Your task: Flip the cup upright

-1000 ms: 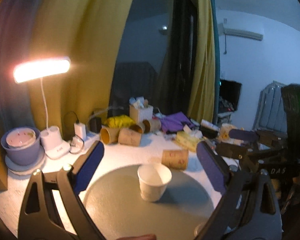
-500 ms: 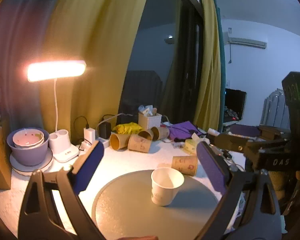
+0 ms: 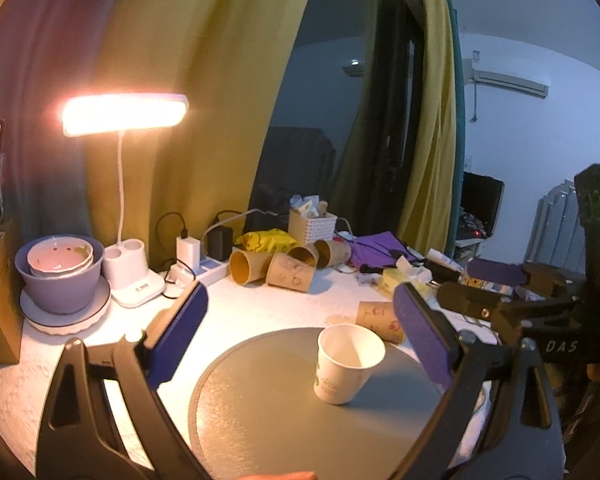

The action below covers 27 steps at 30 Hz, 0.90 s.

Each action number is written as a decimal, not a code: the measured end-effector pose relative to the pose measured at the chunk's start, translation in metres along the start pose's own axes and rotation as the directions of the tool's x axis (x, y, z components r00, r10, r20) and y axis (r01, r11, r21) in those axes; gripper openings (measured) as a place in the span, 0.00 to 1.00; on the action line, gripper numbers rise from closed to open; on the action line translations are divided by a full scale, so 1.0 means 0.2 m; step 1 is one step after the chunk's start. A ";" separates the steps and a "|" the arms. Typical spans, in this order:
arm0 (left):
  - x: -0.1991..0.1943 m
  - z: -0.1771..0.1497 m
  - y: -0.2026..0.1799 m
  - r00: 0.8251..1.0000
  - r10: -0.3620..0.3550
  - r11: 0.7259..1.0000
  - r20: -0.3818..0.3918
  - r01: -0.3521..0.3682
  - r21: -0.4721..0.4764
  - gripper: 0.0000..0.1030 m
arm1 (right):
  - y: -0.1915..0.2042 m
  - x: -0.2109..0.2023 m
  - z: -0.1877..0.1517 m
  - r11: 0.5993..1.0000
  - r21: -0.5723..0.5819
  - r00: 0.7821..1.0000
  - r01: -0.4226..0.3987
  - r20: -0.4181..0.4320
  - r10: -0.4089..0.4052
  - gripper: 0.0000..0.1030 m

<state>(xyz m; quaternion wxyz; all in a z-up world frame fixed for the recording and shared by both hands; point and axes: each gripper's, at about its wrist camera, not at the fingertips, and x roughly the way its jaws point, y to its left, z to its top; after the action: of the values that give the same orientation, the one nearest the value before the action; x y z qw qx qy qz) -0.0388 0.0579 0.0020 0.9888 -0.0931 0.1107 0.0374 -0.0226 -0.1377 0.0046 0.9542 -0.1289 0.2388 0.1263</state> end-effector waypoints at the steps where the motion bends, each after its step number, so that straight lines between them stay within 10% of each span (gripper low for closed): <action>1: 0.00 0.00 0.00 1.000 0.001 1.000 -0.001 -0.001 0.000 0.92 | 0.00 0.00 0.00 1.000 0.000 1.000 0.000 0.000 0.000 0.75; 27: 0.00 -0.01 0.01 1.000 0.011 1.000 -0.007 -0.011 -0.001 0.92 | -0.01 0.02 -0.03 1.000 -0.002 1.000 -0.005 -0.019 0.005 0.75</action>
<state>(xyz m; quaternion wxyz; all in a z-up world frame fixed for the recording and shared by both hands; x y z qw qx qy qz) -0.0388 0.0589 -0.0004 0.9881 -0.0931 0.1144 0.0427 -0.0213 -0.1397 -0.0014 0.9514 -0.1305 0.2479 0.1279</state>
